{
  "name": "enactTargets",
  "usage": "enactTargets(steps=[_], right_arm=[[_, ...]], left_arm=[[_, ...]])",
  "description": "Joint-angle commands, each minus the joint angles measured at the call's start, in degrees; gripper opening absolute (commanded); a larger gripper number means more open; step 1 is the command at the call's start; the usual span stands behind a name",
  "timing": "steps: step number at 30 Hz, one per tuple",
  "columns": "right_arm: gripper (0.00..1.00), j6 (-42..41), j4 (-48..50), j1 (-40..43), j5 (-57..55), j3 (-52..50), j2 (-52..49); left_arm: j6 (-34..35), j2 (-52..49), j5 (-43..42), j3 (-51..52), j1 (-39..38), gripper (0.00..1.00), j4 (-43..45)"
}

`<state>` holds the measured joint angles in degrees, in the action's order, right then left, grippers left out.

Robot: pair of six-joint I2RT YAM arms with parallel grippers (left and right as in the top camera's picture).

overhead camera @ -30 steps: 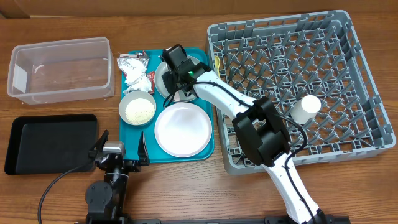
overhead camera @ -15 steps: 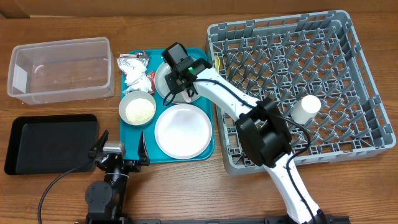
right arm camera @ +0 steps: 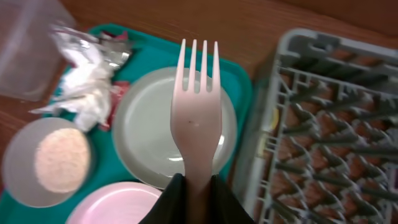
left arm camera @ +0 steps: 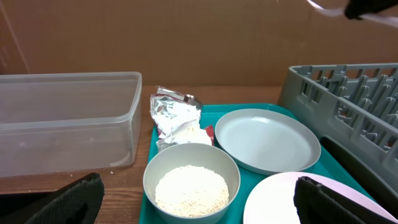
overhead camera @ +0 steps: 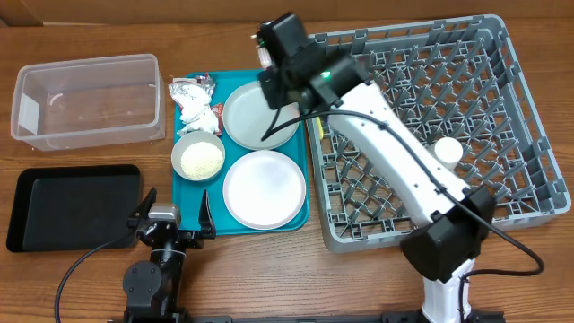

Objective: Sort waste into correct bins and load items into the dishwasher rack
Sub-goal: 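Place the pink fork upright beside the spoon in the rack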

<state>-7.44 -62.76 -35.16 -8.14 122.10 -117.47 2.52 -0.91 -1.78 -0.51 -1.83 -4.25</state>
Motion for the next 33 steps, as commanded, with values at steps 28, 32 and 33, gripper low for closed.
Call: enactTargets(steps=[28,32,33], right_arm=[[0.49,4.3,-4.3,8.0,15.8,-10.6,8.6],[0.49,4.3,-7.5,3.7,17.4,-10.6,12.3],[0.49,4.4,-8.5,2.6,17.5,-10.6,12.4]], left_arm=[[-1.1,0.2,-0.6,0.2,0.3,1.0,0.0],[-1.1,0.2,-0.6,0.2,0.3,1.0,0.0],[-1.1,0.2,-0.6,0.2,0.3,1.0,0.0]])
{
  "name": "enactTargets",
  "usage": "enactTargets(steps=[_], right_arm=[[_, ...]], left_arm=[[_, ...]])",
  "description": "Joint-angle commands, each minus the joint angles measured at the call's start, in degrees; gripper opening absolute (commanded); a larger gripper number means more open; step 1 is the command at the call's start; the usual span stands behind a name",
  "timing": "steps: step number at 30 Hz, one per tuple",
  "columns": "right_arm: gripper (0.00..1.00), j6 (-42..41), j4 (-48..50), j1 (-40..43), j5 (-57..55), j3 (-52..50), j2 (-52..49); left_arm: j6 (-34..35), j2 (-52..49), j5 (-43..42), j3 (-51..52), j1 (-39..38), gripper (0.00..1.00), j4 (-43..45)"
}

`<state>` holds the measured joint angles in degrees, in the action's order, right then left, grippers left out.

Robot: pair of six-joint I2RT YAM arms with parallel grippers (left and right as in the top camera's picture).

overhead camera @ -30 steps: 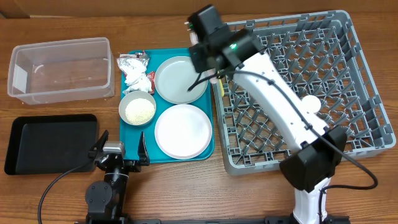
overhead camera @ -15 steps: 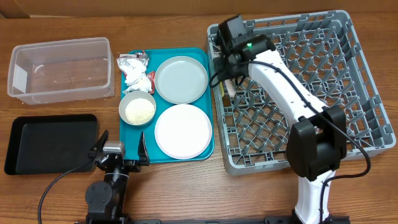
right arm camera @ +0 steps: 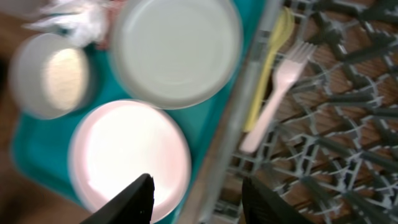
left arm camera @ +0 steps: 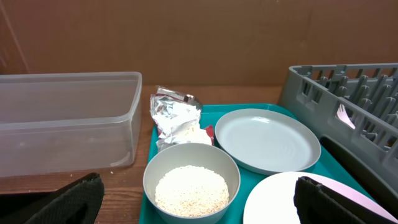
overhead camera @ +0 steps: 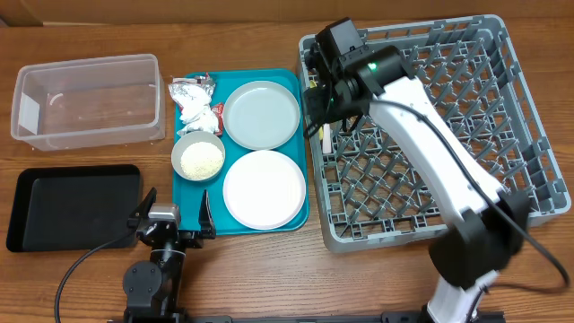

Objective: Sort waste into correct bins and load items into the dishwasher rack
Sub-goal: 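Place the pink fork upright beside the spoon in the rack, then grip the white plate's edge with the right gripper and lift it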

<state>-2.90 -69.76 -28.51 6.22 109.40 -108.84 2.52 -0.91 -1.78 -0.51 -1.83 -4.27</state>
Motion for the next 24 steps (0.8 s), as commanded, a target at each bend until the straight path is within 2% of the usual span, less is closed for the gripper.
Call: enactTargets(steps=[1,5,8,18,24], right_arm=[[0.49,-0.1,-2.5,-5.4,3.1,2.1,3.8],[0.45,1.5,-3.7,-11.5,2.9,-1.0,2.5],[0.45,1.4,-0.7,-15.3,2.9,-6.7,2.0],[0.45,1.4,16.8,-23.2,4.4,-26.6,2.0],[0.43,1.2,28.9,-24.2,4.7,-34.6,2.0]], left_arm=[[-1.1,0.2,-0.6,0.2,0.3,1.0,0.0],[-1.1,0.2,-0.6,0.2,0.3,1.0,0.0],[-1.1,0.2,-0.6,0.2,0.3,1.0,0.0],[-1.1,0.2,-0.6,0.2,0.3,1.0,0.0],[-1.1,0.2,-0.6,0.2,0.3,1.0,0.0]])
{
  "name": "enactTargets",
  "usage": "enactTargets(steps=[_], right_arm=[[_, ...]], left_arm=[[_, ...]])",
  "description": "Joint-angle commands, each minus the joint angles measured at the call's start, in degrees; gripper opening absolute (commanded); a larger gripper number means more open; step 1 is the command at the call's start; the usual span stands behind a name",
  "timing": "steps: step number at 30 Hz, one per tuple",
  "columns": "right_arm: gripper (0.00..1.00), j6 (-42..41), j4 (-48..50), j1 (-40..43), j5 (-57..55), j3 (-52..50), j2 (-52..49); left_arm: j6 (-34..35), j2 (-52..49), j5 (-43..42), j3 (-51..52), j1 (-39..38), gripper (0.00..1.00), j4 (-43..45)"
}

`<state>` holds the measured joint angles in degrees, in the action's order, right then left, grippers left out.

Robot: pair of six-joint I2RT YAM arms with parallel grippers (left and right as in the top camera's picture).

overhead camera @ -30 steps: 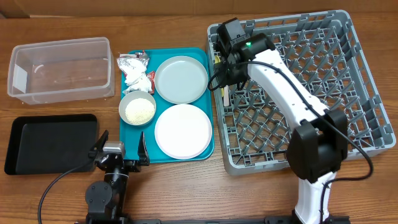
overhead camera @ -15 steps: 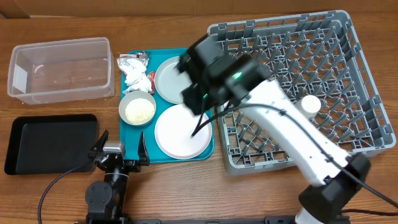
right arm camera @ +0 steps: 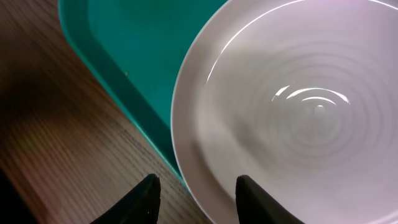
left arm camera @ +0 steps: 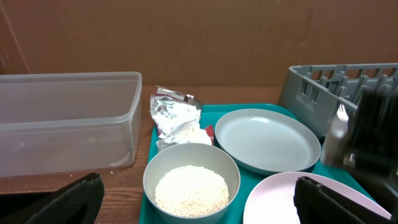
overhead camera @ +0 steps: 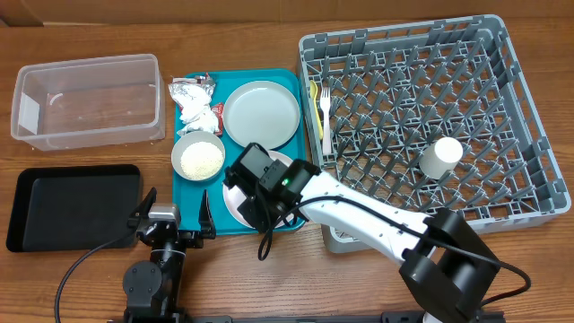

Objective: Sort waste into correct bins and load items into the dishwasher rack
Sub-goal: 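Grip the white plate's edge with the right gripper and lift it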

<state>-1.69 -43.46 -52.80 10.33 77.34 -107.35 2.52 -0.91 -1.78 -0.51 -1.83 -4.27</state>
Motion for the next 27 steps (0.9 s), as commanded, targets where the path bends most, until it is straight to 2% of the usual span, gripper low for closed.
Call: enactTargets(steps=[1,10,27], right_arm=[[0.42,0.0,4.6,0.1,0.5,-3.7,0.5],[0.39,-1.2,8.8,0.0,0.5,-4.0,0.2],[0.37,-2.8,14.3,0.0,0.5,-4.0,-7.0]], left_arm=[[-1.1,0.2,-0.6,0.2,0.3,1.0,0.0],[-1.1,0.2,-0.6,0.2,0.3,1.0,0.0],[-1.1,0.2,-0.6,0.2,0.3,1.0,0.0]])
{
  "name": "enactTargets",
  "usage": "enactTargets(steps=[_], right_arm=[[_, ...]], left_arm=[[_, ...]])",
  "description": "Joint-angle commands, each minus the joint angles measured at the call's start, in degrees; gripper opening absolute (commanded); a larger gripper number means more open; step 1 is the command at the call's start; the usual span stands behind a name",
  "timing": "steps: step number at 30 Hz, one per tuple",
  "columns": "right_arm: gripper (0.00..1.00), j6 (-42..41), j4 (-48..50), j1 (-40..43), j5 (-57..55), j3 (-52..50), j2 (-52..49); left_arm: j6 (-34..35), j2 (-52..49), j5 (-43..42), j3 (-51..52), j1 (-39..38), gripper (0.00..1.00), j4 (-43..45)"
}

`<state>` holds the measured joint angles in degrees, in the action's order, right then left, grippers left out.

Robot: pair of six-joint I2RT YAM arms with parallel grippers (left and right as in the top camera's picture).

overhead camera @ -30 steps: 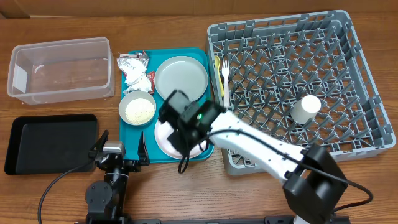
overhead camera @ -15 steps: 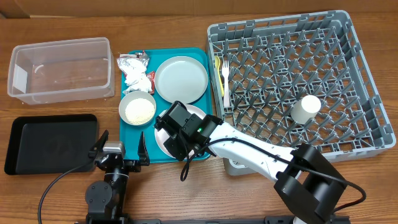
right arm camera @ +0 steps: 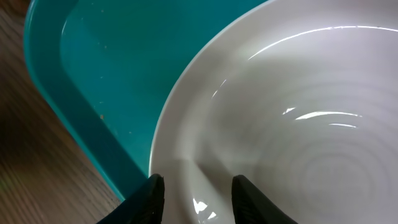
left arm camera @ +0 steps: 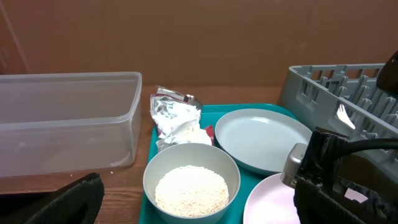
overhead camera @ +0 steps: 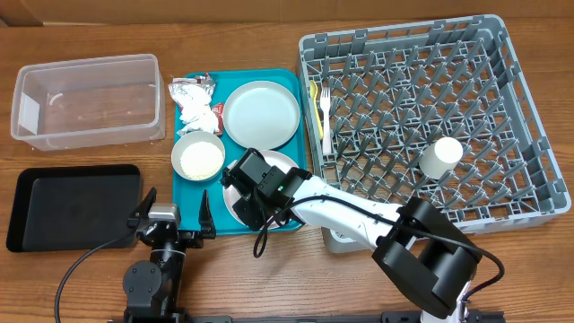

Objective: Sort waste into correct bins and load items into the dishwasher rack
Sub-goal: 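Grip the white plate's edge with the right gripper and lift it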

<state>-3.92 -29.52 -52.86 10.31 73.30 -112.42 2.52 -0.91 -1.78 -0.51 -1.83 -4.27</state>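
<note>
A white plate (right arm camera: 298, 124) lies at the front of the teal tray (overhead camera: 184, 211). My right gripper (right arm camera: 198, 202) is open and low over the plate's front-left rim, fingers apart on its surface. Behind it are a pale green plate (overhead camera: 260, 114), a bowl of rice (overhead camera: 198, 159) and crumpled foil wrappers (overhead camera: 193, 100). In the grey dishwasher rack (overhead camera: 502, 224) lie a pale fork (overhead camera: 326, 112), a yellow utensil (overhead camera: 315, 103) and a white cup (overhead camera: 439, 157). My left gripper (left arm camera: 196, 186) rests open at the table's front, facing the bowl.
A clear plastic bin (overhead camera: 90, 136) stands at the back left. A black tray (overhead camera: 72, 206) lies in front of it. The right arm stretches from the table's front right across the rack's near corner to the teal tray.
My right gripper has come lower and closer to the white plate's front-left rim, still open. The left arm and all other things have not moved.
My right gripper first held the pale fork above the green plate. Then the fork lay in the rack beside the yellow utensil, with the gripper open above it. After that the gripper was over the white plate, and now sits lower at its rim.
</note>
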Motion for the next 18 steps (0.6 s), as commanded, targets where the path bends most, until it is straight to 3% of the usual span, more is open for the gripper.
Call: enactTargets(steps=[1,11,18], right_arm=[[0.36,-0.6,0.3,0.1,0.8,0.0,-2.1],[0.35,-0.3,-0.2,0.1,4.9,1.1,-2.1],[0.36,1.0,-0.3,0.3,0.7,2.3,-2.0]], left_arm=[[-1.1,0.2,-0.6,0.2,0.3,1.0,0.0],[-1.1,0.2,-0.6,0.2,0.3,1.0,0.0],[-1.1,0.2,-0.6,0.2,0.3,1.0,0.0]])
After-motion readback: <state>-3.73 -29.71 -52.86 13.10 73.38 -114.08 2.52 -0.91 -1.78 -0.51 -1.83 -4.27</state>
